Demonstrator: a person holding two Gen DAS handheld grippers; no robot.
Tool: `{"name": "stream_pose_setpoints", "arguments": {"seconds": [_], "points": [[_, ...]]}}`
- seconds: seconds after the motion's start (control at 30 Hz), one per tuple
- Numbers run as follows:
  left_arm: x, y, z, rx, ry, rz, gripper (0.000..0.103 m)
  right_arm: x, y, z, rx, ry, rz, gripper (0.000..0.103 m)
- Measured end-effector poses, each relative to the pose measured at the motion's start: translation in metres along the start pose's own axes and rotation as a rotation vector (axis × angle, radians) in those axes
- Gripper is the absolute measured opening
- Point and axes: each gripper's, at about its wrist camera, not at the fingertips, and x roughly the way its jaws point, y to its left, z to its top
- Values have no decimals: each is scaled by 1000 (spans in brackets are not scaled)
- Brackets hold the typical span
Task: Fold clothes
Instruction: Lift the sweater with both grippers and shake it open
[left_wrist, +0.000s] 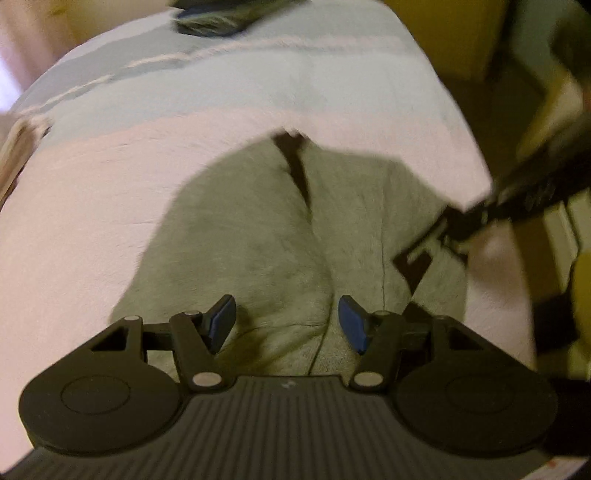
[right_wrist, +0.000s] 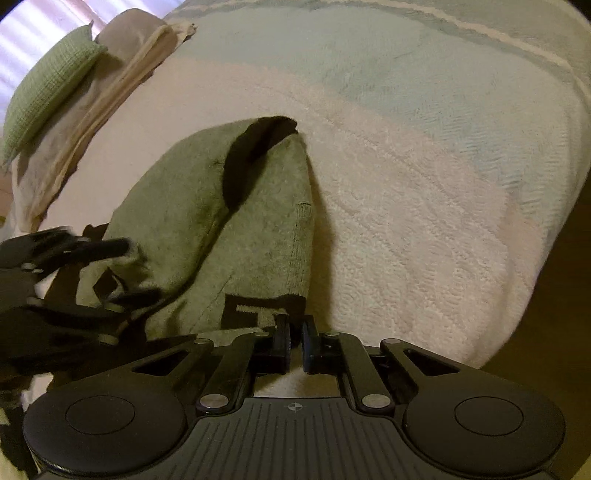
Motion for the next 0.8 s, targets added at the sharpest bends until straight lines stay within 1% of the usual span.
{"name": "stream_pose_setpoints", "arguments": {"seconds": [0.03,0.1,0.13,0.17,0.2,0.23,0.3,0.33,0.37,0.43,0.5,0.57,0.6,0.63,0.67,0.73,0.8], "points": [[9,-6,-1,43,23,17,54,1,-1,0,0,0,8,2],[25,-15,-3,155,76,75,28,0,-2,-1,-16,5,30,2],[27,-15,-4,171,81,80,20,4,0,-1,-20,10,54,2],[23,-10,-2,160,75,84,8,4,1,-2,-19,11,71,2],[16,-4,0,138,59,101,8,5,3,-1,-14,12,81,3],[4,6,2,104,34,120,8,5,4,0,-3,12,93,6],[-23,37,8,-12,-20,163,7,3,7,2,31,0,97,30],[-34,52,11,-59,-38,187,7,2,9,4,48,-20,106,59],[-45,72,12,-111,-62,213,6,1,11,6,60,-41,118,76],[-60,103,14,-193,-95,228,6,7,19,9,65,-65,129,77],[-66,131,15,-262,-112,238,6,21,25,13,62,-64,95,77],[-67,148,14,-291,-120,251,6,39,28,17,68,-61,56,75],[-68,155,13,-300,-123,255,6,46,27,18,84,-57,50,68],[-69,158,12,-309,-124,261,6,50,25,20,112,-48,63,29],[-71,162,11,-320,-128,263,6,52,24,22,121,-36,70,2],[-81,165,10,-345,-142,271,6,38,30,29,85,-58,68,2],[-103,168,7,-378,-166,291,6,9,44,43,-8,-102,82,1]]}}
